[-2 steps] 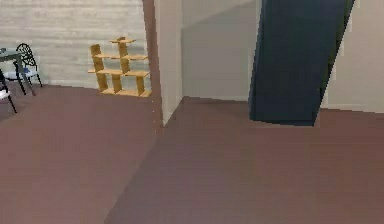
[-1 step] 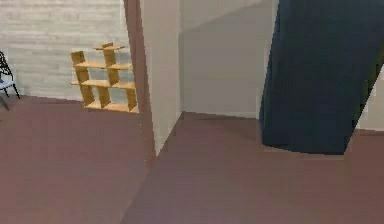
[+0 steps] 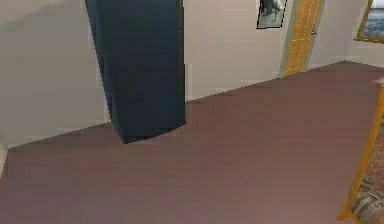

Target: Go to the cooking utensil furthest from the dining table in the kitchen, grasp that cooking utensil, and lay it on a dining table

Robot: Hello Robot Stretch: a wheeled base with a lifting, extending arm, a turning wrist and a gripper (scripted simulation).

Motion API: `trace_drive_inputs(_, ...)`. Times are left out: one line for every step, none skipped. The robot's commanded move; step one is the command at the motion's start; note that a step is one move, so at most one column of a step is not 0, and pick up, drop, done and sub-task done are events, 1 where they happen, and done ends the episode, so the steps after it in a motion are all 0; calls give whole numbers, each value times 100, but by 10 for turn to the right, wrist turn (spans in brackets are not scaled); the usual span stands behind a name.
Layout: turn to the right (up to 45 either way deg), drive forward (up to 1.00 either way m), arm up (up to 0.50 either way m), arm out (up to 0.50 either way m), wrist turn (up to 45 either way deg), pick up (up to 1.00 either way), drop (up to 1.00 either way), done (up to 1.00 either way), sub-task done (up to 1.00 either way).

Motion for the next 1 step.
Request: trace_drive_inputs(150, 0, 0, 0, 0, 0, 0, 0, 0)
